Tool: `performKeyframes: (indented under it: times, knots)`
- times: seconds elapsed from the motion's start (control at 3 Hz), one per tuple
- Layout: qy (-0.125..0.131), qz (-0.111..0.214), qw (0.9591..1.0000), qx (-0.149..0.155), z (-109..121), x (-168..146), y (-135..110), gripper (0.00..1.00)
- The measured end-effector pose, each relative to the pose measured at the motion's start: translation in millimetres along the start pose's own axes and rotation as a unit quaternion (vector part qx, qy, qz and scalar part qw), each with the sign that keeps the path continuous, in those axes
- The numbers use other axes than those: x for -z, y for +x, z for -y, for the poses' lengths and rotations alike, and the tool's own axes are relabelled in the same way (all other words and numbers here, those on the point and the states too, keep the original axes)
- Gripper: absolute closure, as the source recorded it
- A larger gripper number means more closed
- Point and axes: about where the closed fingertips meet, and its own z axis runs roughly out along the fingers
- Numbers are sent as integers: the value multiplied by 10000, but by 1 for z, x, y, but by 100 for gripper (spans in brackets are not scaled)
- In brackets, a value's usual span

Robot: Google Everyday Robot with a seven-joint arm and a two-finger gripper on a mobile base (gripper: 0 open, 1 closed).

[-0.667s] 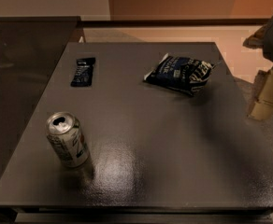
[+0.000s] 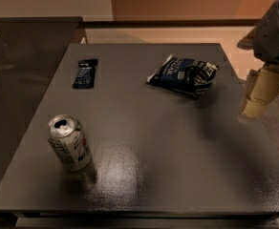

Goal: Pick blue chip bag

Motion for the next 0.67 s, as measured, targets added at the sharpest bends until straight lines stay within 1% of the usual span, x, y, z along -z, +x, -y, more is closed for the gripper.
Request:
performKeyframes:
  times: [0.33,0.67]
  knots:
    - [-70,91,9999,-84,20,-28,-13,0]
    - [-52,293,9993,-241,46,-56,-29,0]
